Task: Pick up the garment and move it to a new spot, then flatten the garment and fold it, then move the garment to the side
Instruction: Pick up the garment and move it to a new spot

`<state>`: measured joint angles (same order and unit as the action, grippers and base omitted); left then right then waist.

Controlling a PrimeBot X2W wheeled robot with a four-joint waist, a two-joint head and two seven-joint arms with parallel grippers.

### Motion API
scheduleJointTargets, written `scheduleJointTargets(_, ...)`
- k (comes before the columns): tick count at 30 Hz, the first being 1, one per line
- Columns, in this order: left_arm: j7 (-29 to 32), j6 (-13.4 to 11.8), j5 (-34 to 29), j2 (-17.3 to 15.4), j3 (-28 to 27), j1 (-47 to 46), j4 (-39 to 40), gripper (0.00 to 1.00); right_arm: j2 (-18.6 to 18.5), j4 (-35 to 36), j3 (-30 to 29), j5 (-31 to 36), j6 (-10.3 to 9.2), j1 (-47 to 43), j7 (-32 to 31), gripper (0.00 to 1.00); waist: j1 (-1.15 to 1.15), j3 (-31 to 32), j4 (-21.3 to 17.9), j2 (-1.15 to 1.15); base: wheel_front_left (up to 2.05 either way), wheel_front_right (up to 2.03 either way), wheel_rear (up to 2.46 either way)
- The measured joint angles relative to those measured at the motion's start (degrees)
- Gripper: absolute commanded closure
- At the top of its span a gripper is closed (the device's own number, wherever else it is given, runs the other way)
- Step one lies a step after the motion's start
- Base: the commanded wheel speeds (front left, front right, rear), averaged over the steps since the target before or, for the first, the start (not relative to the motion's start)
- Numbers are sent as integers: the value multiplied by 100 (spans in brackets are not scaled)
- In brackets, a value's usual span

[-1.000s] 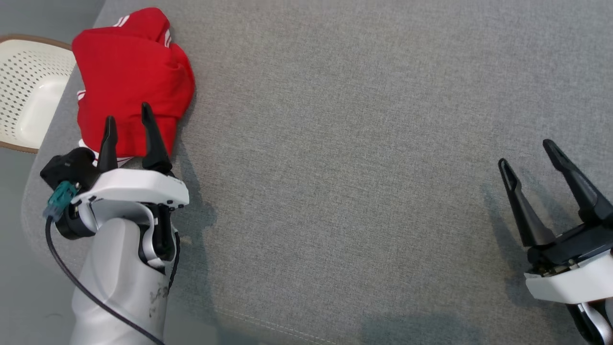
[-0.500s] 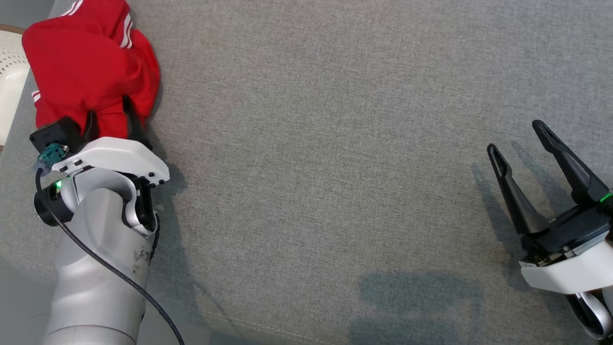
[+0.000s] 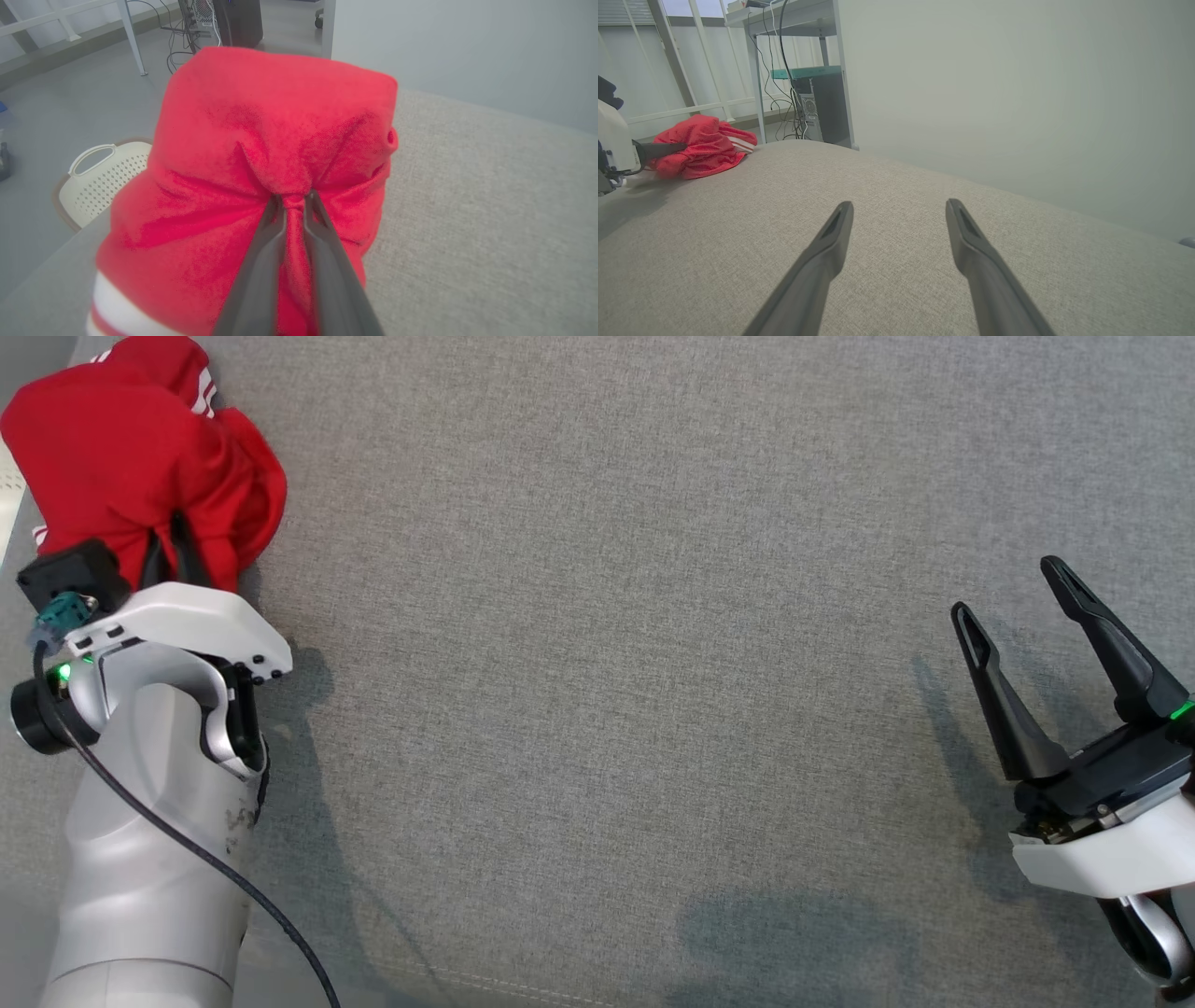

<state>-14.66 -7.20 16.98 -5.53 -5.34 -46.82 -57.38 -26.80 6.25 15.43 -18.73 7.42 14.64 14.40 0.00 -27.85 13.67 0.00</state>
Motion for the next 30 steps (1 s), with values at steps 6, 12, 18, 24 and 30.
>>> scheduleJointTargets(6,0,48,-172,18,-322,398,1336,100,244,-35,-5,1,0,10,0,0,0,241,-63,0,0,0,0)
scheduleJointTargets(12,0,293,-463,146,-478,871,2465,100,563,-137,-115,3,0,-68,1,0,0,667,-169,0,0,0,0)
scheduleJointTargets(18,-1,500,-649,191,-502,1110,3110,100,820,-160,-390,11,0,-388,1,0,0,1139,-365,0,0,0,0)
scheduleJointTargets(24,-1,671,-739,311,-230,1471,3510,100,1128,-159,-648,63,0,-780,1,0,0,1660,-725,0,0,0,0)
scheduleJointTargets(30,7,773,-706,352,258,1829,3717,100,1272,-156,-810,105,0,-1072,1,0,0,2066,-1127,0,0,0,0)
